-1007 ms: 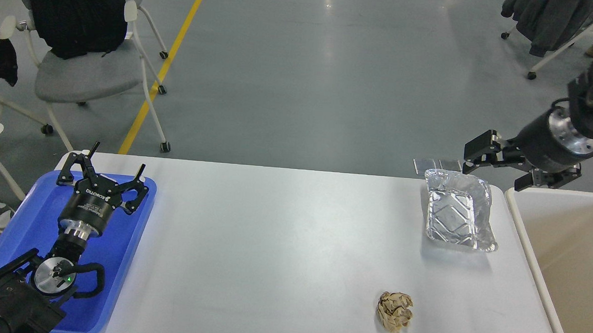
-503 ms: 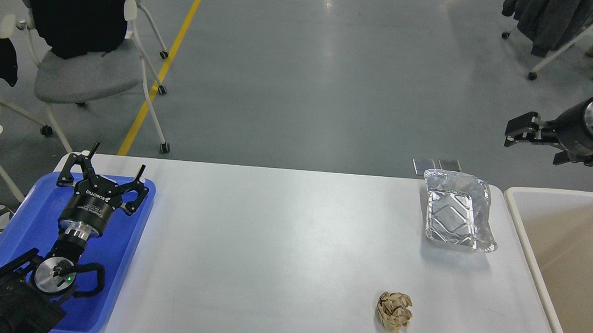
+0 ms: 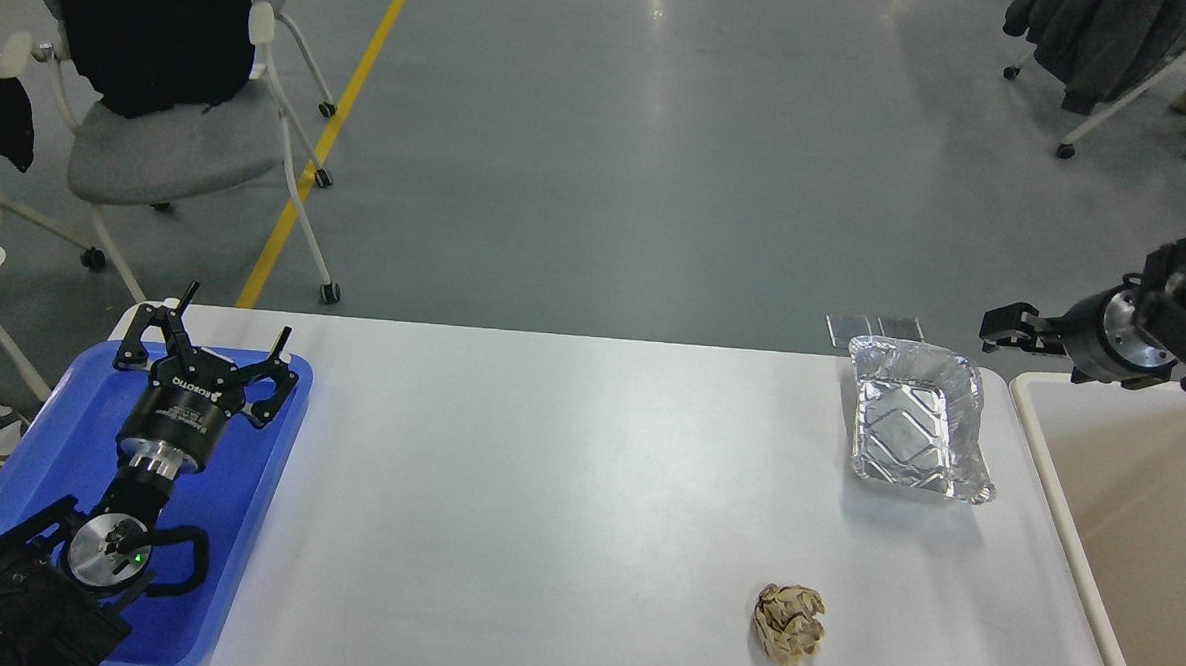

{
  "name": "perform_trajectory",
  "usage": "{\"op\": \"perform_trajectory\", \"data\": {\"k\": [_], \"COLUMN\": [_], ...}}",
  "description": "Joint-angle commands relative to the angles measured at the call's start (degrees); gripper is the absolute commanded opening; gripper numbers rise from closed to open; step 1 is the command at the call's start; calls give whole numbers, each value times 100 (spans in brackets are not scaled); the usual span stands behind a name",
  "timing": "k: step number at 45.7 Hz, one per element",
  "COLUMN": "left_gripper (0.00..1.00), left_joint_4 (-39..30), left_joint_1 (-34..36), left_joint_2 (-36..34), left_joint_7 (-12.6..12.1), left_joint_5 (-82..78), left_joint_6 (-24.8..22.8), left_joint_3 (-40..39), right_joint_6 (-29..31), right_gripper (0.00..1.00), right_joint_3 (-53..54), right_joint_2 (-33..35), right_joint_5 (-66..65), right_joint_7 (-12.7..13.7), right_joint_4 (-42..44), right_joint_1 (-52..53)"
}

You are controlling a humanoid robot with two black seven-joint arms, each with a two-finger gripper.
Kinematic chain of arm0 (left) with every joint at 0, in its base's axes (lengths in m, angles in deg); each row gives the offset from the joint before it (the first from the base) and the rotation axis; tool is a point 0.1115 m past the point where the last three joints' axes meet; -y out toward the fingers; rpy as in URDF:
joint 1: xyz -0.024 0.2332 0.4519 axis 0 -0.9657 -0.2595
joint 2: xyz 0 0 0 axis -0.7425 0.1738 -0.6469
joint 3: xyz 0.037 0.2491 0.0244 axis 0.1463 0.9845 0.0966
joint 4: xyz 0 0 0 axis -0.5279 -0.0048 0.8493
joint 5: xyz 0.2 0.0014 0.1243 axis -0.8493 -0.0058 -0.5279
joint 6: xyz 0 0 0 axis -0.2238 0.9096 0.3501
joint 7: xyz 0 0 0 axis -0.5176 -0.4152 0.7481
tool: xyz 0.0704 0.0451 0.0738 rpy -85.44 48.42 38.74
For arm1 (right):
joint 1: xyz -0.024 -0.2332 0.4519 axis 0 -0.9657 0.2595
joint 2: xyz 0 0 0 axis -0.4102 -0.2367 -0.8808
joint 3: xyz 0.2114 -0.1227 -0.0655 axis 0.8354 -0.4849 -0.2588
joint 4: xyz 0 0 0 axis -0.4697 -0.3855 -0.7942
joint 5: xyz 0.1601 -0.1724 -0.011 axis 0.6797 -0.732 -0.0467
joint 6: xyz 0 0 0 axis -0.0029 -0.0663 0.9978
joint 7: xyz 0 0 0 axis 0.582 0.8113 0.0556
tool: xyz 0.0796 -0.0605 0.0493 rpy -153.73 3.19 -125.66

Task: Tidy desktop
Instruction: 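Raise the right gripper and move it beside the container toward the bin, then lower the right gripper to the container's edge nearest the bin and grasp it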

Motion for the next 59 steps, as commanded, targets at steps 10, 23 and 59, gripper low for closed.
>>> {"op": "perform_trajectory", "data": {"k": [10, 23, 59], "left_gripper": [99, 99, 99], "left_joint_4": [-9, 0, 0], "left_joint_1": [-1, -1, -1], "left_joint_2": [0, 0, 0], "left_joint_7": [-1, -1, -1], "left_joint_5": [0, 0, 0], "left_joint_6": [0, 0, 0], "left_joint_3": [0, 0, 0], "right_joint_6": [-264, -800, -1617], "right_gripper": [98, 95, 84], "right_joint_3": [628, 794, 997], "right_joint_2": [-213, -582, -846], "right_joint_5": [-233, -233, -364], "right_joint_7": [-41, -49, -208], "right_joint_4": [1059, 1243, 1252], "right_joint_1": [-1317, -1739, -2425]}}
